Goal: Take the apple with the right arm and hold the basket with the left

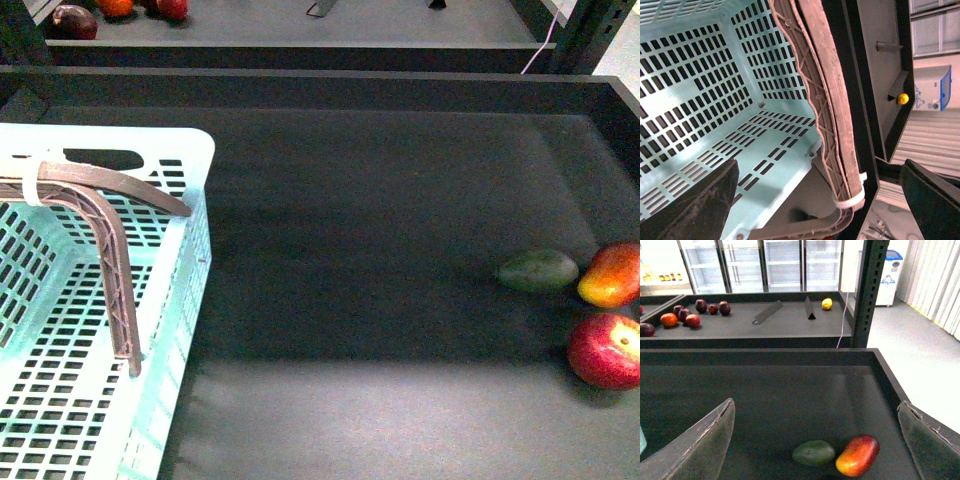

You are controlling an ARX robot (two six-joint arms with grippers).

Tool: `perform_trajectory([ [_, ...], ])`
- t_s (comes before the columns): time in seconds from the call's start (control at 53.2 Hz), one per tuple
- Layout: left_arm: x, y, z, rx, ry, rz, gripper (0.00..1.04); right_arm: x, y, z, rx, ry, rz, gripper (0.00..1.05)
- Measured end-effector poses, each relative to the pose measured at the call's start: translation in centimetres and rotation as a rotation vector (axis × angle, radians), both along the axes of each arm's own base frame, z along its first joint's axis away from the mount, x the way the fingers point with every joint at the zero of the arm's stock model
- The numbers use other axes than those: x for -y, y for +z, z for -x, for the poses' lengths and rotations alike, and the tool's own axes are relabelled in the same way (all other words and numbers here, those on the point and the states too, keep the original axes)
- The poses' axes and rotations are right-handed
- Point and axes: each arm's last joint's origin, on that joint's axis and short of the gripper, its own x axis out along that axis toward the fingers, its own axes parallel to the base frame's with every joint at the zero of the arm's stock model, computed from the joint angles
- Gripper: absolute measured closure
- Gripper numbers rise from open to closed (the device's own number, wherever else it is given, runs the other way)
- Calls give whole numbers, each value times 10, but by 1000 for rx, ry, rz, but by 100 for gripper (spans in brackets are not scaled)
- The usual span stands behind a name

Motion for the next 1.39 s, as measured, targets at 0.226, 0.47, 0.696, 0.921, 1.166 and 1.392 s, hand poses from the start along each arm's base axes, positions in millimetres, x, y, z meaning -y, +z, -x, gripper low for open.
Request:
perform_trajectory([
  [0.226,-14,-9,-50,-15,116,142,7,0,0,0,0,0,0,9],
  [0.47,-14,-17,-80,-80,128,114,7,0,0,0,0,0,0,9],
  [0.696,-11,-21,-88,-131,125,50,24,0,0,0,0,0,0,9],
  [0.921,-11,-23,-88,-157,125,41,60,0,0,0,0,0,0,9],
  [1.166,-3,-17,-91,-169,115,61,87,0,0,0,0,0,0,9],
  [1.392,16,2,-84,-157,28,27,87,0,0,0,0,0,0,9],
])
